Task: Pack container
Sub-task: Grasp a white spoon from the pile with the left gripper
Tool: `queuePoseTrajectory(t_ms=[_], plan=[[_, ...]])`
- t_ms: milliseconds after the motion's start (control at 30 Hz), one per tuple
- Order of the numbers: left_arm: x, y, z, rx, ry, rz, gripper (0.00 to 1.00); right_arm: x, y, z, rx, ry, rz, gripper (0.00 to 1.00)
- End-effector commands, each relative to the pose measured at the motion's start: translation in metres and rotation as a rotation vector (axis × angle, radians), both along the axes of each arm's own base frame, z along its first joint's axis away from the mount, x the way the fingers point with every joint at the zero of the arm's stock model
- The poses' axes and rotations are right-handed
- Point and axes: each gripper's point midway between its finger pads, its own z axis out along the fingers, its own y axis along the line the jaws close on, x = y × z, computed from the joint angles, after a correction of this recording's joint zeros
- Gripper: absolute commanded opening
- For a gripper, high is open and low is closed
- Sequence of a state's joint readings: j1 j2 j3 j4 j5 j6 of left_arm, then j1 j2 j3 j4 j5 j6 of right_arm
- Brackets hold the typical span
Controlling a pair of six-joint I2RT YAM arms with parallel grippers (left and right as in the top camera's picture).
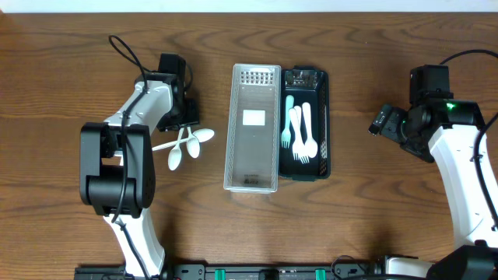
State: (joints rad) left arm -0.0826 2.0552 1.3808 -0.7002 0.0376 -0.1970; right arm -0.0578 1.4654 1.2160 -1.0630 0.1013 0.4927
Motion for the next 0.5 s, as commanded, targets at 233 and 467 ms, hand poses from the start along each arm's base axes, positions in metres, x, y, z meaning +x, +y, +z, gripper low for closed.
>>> queuePoseTrajectory(t_ms=[233,467], plan=[[-0.014,0.018,0.012,0.03,0.03,0.014,0.57,0.0,-0.001,-0.001,-0.005,0.001,-0.009,0.99],[-0.008,0.017,0.051,0.025,-0.065,0.011,0.58,0.0,-0.001,-0.001,-0.005,0.0,-0.009,0.99]])
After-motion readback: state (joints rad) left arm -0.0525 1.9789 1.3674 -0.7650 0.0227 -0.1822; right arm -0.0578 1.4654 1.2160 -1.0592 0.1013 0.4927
